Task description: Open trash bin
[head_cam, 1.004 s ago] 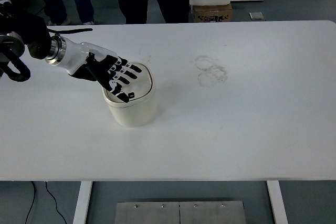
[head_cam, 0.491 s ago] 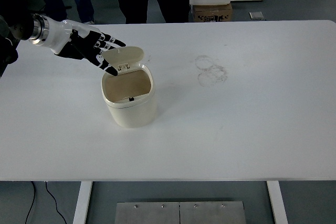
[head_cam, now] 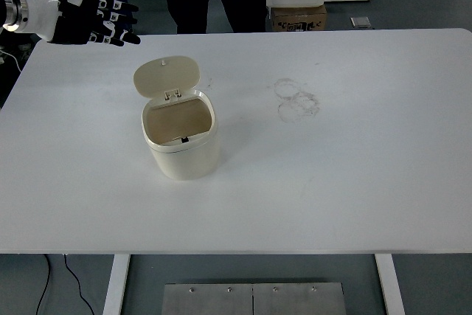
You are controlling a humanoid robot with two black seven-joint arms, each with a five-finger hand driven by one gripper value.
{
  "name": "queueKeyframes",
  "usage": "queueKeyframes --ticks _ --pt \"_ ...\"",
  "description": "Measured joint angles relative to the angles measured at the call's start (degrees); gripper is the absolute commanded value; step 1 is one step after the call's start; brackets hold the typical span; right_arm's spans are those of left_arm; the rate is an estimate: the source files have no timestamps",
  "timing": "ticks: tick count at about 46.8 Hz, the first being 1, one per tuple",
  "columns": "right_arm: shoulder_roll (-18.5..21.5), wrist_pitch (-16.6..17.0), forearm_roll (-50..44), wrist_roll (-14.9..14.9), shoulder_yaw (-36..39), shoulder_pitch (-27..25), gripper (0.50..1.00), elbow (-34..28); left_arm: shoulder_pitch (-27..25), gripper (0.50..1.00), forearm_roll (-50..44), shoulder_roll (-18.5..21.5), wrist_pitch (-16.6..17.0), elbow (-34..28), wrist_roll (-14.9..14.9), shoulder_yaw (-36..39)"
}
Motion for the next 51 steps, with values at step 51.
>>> queueKeyframes --ticks 51 --pt "0.0 0.0 0.0 0.0 0.0 0.0 0.989 0.0 39.0 1.000 -0.7 -2.1 1.4 19.5 -20.5 -40.0"
